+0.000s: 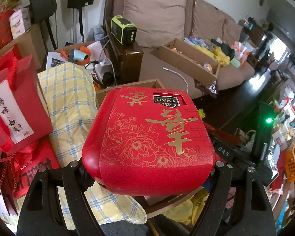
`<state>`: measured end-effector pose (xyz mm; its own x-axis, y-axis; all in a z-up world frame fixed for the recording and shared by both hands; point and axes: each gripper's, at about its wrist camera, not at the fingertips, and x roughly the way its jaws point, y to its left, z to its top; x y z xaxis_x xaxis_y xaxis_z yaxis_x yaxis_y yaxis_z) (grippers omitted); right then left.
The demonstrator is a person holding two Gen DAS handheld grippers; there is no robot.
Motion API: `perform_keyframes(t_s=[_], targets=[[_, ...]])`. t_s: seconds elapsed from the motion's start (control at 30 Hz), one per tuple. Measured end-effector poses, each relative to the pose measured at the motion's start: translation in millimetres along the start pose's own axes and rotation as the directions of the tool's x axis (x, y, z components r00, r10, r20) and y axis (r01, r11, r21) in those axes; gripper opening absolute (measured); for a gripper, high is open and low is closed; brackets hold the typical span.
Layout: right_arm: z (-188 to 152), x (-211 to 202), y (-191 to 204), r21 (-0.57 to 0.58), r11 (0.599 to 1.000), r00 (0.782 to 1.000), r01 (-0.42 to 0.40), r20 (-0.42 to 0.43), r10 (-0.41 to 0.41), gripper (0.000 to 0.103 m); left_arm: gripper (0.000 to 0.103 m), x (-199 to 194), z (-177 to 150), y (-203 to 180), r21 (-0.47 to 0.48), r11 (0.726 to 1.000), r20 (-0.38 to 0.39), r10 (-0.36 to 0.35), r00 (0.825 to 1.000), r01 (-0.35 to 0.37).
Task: Organize objects
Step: 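Lower the red tin box with the left gripper while the right lowers the tea packet into the box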
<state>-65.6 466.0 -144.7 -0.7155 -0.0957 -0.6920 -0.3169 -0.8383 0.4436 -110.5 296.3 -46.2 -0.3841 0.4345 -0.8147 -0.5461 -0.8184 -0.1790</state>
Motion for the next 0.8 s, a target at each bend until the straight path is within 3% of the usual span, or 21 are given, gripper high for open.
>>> perform_keyframes(t_s=[0.8], targets=[[4.3,-0.9,-16.3,0.041,0.999,1.000,-0.003,-0.011,0.003,0.013,0.079,74.3,-0.4,-6.9,0.011,0.999,-0.143,0.034,0.989,-0.033]])
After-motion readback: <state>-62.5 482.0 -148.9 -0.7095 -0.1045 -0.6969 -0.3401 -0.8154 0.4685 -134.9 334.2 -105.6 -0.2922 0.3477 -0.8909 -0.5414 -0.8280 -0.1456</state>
